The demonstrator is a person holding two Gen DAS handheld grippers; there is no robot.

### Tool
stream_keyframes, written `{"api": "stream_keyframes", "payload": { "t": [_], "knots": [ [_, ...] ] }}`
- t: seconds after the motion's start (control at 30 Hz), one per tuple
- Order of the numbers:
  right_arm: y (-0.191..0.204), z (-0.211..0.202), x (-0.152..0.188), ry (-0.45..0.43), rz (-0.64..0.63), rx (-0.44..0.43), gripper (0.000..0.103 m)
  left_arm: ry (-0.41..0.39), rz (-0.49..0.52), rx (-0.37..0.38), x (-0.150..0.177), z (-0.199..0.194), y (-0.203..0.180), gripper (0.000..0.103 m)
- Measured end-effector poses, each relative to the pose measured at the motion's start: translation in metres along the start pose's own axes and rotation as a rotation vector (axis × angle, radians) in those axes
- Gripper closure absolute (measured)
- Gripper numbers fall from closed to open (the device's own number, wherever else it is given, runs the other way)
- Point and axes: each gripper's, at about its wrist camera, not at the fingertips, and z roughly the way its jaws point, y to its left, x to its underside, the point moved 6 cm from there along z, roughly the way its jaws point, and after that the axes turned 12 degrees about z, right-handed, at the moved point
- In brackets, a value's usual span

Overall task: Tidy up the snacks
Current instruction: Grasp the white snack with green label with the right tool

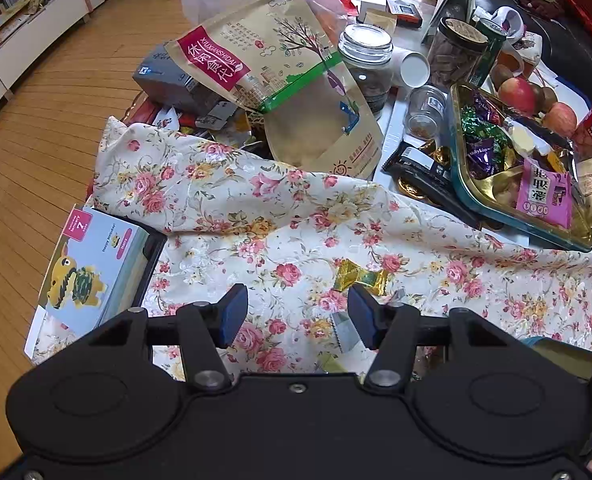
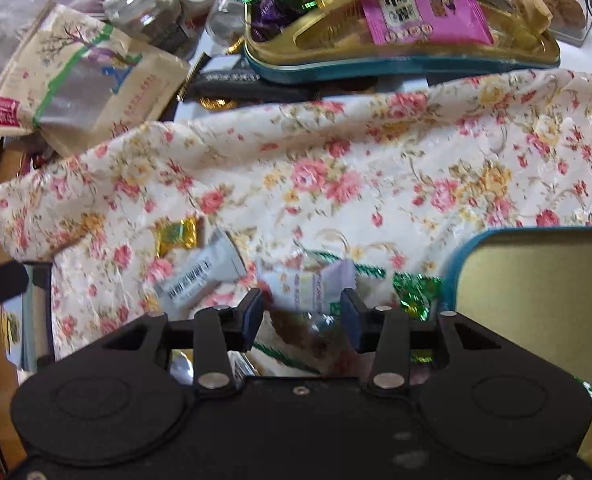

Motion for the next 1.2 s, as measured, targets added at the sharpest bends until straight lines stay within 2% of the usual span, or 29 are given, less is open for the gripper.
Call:
{"api": "stream_keyframes", "payload": {
  "t": [0.3, 0.4, 0.53, 0.67, 0.8, 1.07, 1.13, 1.2],
  "knots": [
    [0.023, 0.01, 0.0, -0.025, -0.033, -0.041, 0.05, 0.002, -0.02, 0.001, 0.0, 0.0, 0.009, 0.042],
    [0.023, 0.008, 0.0, -0.036, -0.026, -0.004, 0.052, 0.001, -0.029, 0.001, -0.001, 0.0, 0.013, 0.042],
    [0.016, 0.002, 0.005, 0.011, 0.061, -0.021, 0.052, 0.0, -0.052, 0.002, -0.002, 0.0, 0.019, 0.042],
    [0.019, 0.008, 0.011, 0.068, 0.068, -0.048, 0.053, -0.001, -0.049, 0.0, -0.002, -0.001, 0.017, 0.042],
    [0.023, 0.02, 0.007, 0.048, 0.079, -0.026, 0.053, 0.0, -0.034, 0.002, -0.001, 0.0, 0.013, 0.042],
    [0.043, 0.036, -0.006, 0.026, 0.101, -0.083, 0.053, 0.01, -0.057, -0.005, -0.001, 0.003, 0.023, 0.042],
    [0.047, 0.042, -0.004, 0.049, 0.099, -0.083, 0.053, 0.01, -0.064, -0.008, -0.001, 0.003, 0.026, 0.042],
    [0.052, 0.04, -0.004, 0.025, 0.071, -0.073, 0.053, 0.012, -0.071, -0.007, -0.001, 0.003, 0.028, 0.042]
  ]
}}
